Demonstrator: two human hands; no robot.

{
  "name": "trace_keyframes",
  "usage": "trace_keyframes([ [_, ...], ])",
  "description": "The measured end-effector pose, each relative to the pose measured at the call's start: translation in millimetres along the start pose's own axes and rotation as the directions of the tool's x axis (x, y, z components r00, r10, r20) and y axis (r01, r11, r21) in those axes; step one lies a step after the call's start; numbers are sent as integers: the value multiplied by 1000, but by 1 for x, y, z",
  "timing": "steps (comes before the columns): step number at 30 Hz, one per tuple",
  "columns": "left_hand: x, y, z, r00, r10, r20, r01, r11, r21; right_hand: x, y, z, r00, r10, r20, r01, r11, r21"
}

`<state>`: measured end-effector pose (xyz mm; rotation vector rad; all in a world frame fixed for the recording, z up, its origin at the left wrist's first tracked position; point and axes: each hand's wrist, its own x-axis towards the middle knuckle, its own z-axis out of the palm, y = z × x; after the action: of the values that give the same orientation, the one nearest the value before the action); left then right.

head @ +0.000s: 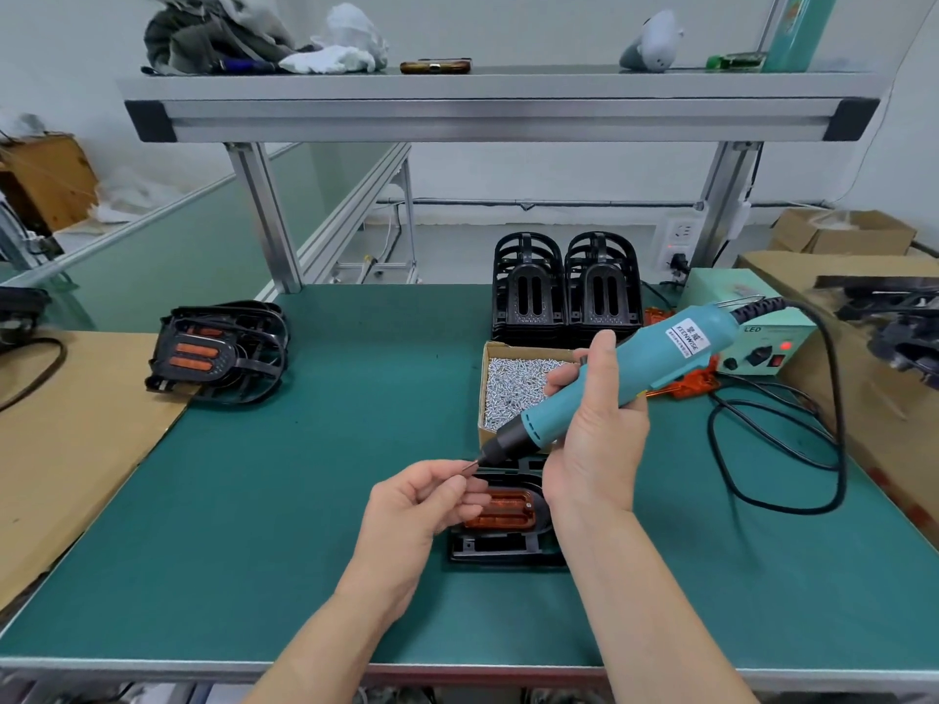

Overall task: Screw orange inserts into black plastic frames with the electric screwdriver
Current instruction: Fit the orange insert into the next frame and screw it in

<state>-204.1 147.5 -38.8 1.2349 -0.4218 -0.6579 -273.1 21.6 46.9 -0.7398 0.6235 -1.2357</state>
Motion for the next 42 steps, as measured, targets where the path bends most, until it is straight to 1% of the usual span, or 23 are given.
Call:
trace_keyframes([
  [5,0,4,-3,990,-127,59,138,960,-243,0,-3,0,1000,-2,2,2,1000,11],
  [9,0,10,-4,976,-185,116,214,913,-347,-2,-4,1,1000,-1,16,0,999,34],
  [11,-1,13,-2,969,-212,123,242,907,-346,-3,-5,1,1000,1,18,-1,999,35],
  [14,-1,14,0,964,-252,89,267,895,-356,-3,-6,1,1000,9,20,-10,999,39],
  [17,0,15,-1,950,-307,63,306,865,-397,-4,-7,1,1000,19,21,-20,999,46],
  [22,1,17,-5,924,-372,84,365,798,-479,-5,-9,2,999,30,30,-32,998,62],
  [25,1,18,-5,915,-393,87,379,767,-518,-5,-9,2,999,31,33,-33,997,72],
  [29,0,20,-3,901,-423,97,407,747,-525,-6,-8,2,999,38,32,-40,997,73],
  [34,-1,21,-2,900,-424,100,402,721,-564,-4,-9,1,999,32,6,-32,997,67],
  [42,-5,23,1,880,-464,100,436,707,-556,-5,-9,-2,998,69,2,-69,994,80],
])
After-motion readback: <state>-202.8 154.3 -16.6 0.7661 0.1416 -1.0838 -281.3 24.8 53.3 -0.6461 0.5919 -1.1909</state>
